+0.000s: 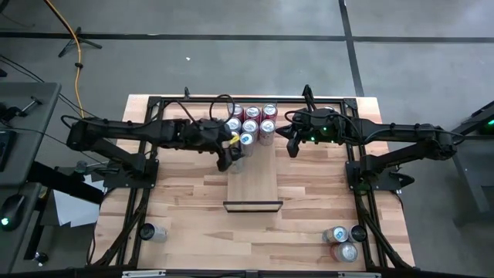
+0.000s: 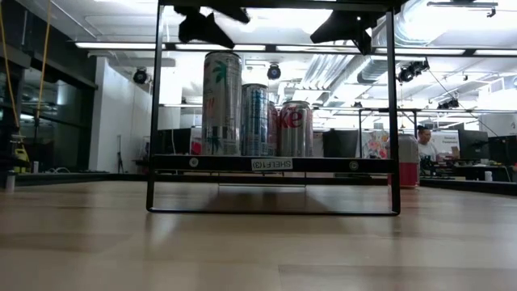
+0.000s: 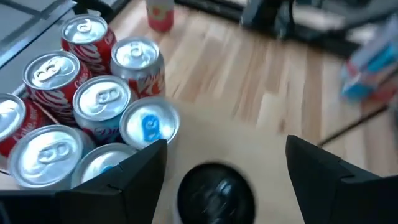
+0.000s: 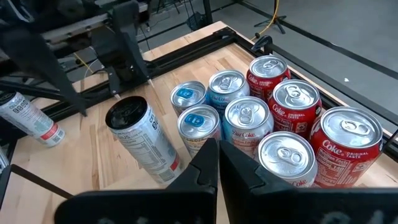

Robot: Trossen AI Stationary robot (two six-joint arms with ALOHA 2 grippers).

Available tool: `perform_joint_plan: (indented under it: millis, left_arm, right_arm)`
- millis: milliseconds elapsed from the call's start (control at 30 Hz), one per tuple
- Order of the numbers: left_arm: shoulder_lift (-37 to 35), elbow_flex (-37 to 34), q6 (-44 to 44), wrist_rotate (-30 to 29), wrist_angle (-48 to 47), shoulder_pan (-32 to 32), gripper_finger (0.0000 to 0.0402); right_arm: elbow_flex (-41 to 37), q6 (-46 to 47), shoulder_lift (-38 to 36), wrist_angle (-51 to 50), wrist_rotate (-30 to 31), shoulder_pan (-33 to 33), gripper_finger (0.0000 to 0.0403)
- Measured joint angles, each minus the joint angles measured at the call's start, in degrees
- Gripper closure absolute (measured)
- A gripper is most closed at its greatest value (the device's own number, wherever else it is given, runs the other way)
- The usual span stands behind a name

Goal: Place canned beverage on shelf
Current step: Put the top left white pink soda can on the shelf

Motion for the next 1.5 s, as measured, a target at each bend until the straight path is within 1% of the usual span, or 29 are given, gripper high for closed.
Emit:
perform_joint_plan:
  millis: [100,233,333,400,433,500,567,633,667,700,833,933,1033,1167,1267,1500]
  left_arm:
    - [0.0,0.0,-3.4,-3.5,2.6,-1.7,0.0135]
    - [0.3,1.0,-6.0,-11.1,1.8,-4.1,0.0135]
    - [0.5,2.9,-7.3,-12.4,2.4,-5.2,0.0137]
    - [0.5,4.0,-7.5,-12.6,4.5,-6.1,0.0150]
    - [0.4,4.2,-7.6,-12.6,5.5,-6.6,0.0162]
    - [0.4,4.2,-7.7,-12.1,6.7,-7.5,0.0205]
    - [0.5,4.1,-8.3,-12.0,7.0,-8.3,0.0272]
    - [0.4,3.4,-9.7,-11.9,7.6,-9.0,0.0353]
    - [0.4,2.5,-11.0,-11.9,8.0,-9.3,0.0377]
    - [0.4,1.5,-12.7,-11.8,8.4,-9.5,0.0385]
    - [0.4,-1.9,-19.3,-10.1,10.0,-10.8,0.0399]
    - [0.5,-5.9,-22.2,-7.2,15.3,-12.2,0.0400]
    - [0.5,-8.7,-26.1,-7.1,21.7,-13.0,0.0401]
    - [0.9,-11.7,-34.7,-11.0,21.6,-13.7,0.0401]
    - [1.8,-13.0,-41.6,-14.1,19.7,-15.1,0.0401]
    - [7.2,-13.1,-57.5,-18.3,19.0,-16.9,0.0401]
  right_arm:
    - [0.0,-0.1,0.1,0.0,0.2,0.0,0.0402]
    - [0.0,-0.3,0.2,-0.1,0.8,0.0,0.0402]
    - [0.0,-1.2,0.2,-0.1,0.8,0.0,0.0402]
    - [0.0,-1.6,0.2,-0.3,1.0,0.0,0.0402]
    - [0.0,-1.7,0.2,-0.3,1.4,0.0,0.0402]
    - [0.0,-1.6,0.2,-0.6,2.6,0.0,0.0402]
    - [0.0,-1.5,0.2,-1.1,3.5,0.0,0.0402]
    - [0.0,-1.5,0.2,-1.7,3.8,0.0,0.0402]
    - [0.0,-1.5,0.2,-2.2,3.8,0.0,0.0402]
    - [0.0,-1.5,0.2,-2.6,3.8,0.0,0.0402]
    - [0.0,-1.5,0.2,-4.2,3.8,0.0,0.0402]
    - [0.0,-1.5,0.2,-5.2,3.8,0.0,0.0402]
    - [0.0,-1.5,0.2,-5.6,3.8,0.0,0.0402]
    - [0.0,-1.5,0.2,-5.9,3.9,0.0,0.0402]
    - [0.0,-1.5,0.2,-6.2,3.9,0.0,0.0402]
    - [-0.1,-1.5,0.2,-7.1,3.9,0.0,0.0402]
